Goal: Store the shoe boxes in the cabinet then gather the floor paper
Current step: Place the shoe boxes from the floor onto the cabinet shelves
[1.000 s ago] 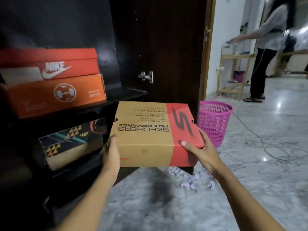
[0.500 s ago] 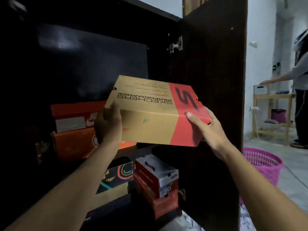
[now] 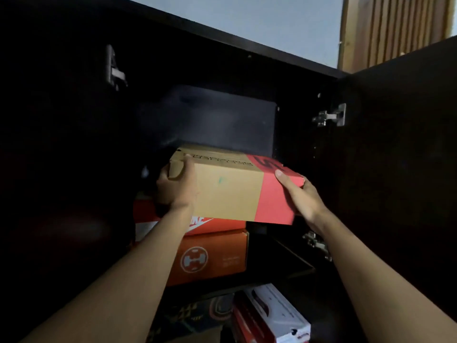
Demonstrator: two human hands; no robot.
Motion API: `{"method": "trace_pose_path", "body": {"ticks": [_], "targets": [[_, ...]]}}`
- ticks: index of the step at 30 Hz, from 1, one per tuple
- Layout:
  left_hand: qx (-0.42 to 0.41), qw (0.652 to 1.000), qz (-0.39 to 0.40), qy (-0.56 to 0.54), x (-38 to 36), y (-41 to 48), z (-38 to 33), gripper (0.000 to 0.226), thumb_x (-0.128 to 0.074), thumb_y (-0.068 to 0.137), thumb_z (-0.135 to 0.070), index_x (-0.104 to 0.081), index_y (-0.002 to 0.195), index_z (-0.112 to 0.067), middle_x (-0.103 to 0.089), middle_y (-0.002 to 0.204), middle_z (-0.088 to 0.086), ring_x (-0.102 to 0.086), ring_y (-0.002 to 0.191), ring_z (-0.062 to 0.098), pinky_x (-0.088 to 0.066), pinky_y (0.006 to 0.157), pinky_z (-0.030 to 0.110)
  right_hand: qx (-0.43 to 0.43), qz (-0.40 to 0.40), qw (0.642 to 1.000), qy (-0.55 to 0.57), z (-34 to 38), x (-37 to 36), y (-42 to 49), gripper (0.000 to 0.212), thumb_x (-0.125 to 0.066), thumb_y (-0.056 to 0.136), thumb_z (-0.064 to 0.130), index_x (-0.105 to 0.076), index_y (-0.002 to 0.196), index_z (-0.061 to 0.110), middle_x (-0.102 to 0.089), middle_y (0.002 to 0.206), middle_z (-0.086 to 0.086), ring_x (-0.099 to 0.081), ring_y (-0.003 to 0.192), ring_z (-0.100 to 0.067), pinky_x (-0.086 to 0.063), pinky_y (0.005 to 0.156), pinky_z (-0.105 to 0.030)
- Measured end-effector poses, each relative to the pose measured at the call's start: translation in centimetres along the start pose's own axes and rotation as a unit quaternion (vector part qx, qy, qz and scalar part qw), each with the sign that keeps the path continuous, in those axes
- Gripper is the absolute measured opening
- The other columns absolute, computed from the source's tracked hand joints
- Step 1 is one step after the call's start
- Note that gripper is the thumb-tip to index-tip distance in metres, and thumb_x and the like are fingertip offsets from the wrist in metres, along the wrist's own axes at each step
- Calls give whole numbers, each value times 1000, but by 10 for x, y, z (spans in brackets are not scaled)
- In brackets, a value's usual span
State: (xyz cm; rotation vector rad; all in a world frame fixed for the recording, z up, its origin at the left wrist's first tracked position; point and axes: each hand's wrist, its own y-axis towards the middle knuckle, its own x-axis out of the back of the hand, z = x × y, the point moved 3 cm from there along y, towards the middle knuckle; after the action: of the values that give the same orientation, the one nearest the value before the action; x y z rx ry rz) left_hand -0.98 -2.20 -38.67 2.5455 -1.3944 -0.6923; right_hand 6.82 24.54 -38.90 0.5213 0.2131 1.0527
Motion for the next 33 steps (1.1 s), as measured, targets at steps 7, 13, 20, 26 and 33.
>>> {"method": "trace_pose_path", "body": {"ticks": [7, 13, 20, 26, 33], "targets": [[44, 999, 26, -19, 14, 38, 31, 107, -50, 59, -90, -43, 140, -20, -55, 133, 6, -60, 116, 29, -52, 97, 48, -22, 40, 999, -25, -3, -50, 25, 50, -64, 87, 54, -53, 126, 25, -66, 111, 5, -66, 92, -10, -50, 61, -18], [-158, 962, 20, 219, 22, 27, 39, 86, -59, 90, -49, -12, 156, -23, -3, 163, 13, -8, 149, 36, -18, 119, 54, -14, -26, 977, -210, -5, -78, 43, 72, -64, 90, 43, -28, 148, 18, -27, 143, -12, -47, 127, -34, -37, 111, -45], [-323, 848, 50, 416, 21, 44, 65, 90, -68, 81, -40, -18, 156, -28, 10, 163, 15, 8, 150, 36, -4, 120, 50, 20, 0, 965, -260, -9, -102, 48, 90, -75, 84, 33, -17, 152, 26, -30, 140, -6, -53, 120, -30, -44, 104, -45], [-218, 877, 88, 420, 14, 66, 68, 89, -59, 91, -31, 0, 157, -31, 38, 156, 5, 13, 150, 34, -28, 115, 49, 47, 104, 946, -304, -29, -139, 58, 89, -71, 87, 39, -16, 156, 26, -5, 164, -2, -27, 145, -28, -28, 118, -44], [-215, 864, 107, 443, 2, 65, 70, 93, -60, 90, -37, 4, 157, -26, 42, 153, 6, 30, 146, 28, -16, 120, 45, 20, 119, 931, -346, -50, -152, 70, 88, -63, 90, 44, -5, 155, 37, 9, 165, -1, -29, 145, -32, -35, 113, -49]]}}
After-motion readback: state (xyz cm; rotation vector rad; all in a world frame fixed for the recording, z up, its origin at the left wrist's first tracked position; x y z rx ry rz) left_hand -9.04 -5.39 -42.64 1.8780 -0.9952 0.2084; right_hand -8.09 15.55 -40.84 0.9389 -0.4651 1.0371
